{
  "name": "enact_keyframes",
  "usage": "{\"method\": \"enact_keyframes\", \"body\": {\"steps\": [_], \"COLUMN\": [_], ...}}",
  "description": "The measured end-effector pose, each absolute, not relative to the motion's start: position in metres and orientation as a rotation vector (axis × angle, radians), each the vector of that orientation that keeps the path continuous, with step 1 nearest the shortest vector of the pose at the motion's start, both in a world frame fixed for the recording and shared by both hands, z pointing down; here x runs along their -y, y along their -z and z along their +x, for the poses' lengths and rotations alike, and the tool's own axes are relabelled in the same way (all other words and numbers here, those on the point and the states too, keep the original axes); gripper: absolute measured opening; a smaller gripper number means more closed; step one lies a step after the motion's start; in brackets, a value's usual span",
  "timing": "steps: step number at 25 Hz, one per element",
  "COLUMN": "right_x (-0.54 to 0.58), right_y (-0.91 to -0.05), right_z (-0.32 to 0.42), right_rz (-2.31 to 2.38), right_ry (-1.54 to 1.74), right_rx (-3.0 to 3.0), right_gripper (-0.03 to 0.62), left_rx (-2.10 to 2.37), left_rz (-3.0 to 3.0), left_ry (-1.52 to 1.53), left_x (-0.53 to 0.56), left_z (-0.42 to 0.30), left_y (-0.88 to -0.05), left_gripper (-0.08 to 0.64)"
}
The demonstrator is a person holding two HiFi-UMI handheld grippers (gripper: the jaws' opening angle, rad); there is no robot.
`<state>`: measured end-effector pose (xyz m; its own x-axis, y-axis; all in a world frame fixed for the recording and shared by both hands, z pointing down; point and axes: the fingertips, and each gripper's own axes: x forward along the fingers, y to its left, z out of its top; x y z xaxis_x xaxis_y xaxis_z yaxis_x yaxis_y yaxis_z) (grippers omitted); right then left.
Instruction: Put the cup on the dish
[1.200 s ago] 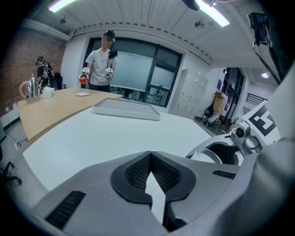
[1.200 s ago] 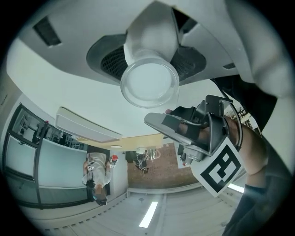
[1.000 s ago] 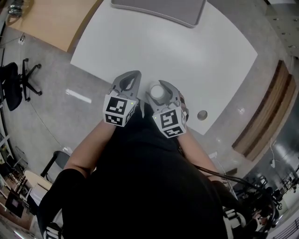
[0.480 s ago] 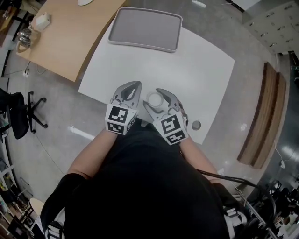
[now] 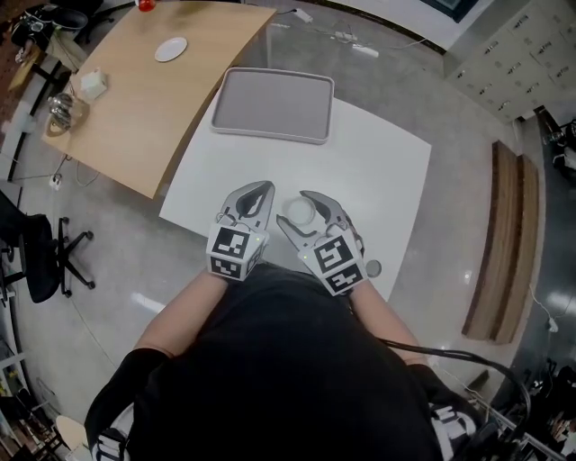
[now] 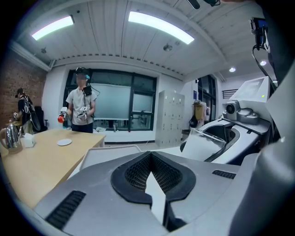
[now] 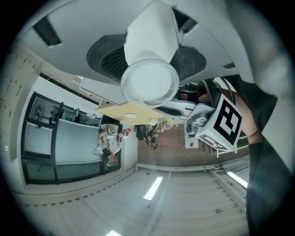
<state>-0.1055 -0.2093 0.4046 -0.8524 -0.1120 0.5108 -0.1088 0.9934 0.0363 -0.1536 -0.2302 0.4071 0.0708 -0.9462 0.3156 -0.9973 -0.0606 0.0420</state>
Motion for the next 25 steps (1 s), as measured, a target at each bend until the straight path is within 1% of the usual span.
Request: {"method": "enact_keyframes", "body": {"steps": [12,25], "right_x": [0.231,0.264], "right_y": [-0.363,-0.322], "right_z": [-0.116,-0.157], "right_rz": [0.254,0.339], "right_ry": [0.035,0.059], "right_rx": [2.633,2.655], "right_gripper": [0.252,0.252], "left_rx": [1.952,1.933], "left_rz": [2.137,2.193], "left_ry": [-0.265,-0.256], "left_x": [0.243,0.268], "left_z": [-0.170,-0.217], "left_y": [-0.371,-0.335], "left_gripper": [0.009,0.009]}}
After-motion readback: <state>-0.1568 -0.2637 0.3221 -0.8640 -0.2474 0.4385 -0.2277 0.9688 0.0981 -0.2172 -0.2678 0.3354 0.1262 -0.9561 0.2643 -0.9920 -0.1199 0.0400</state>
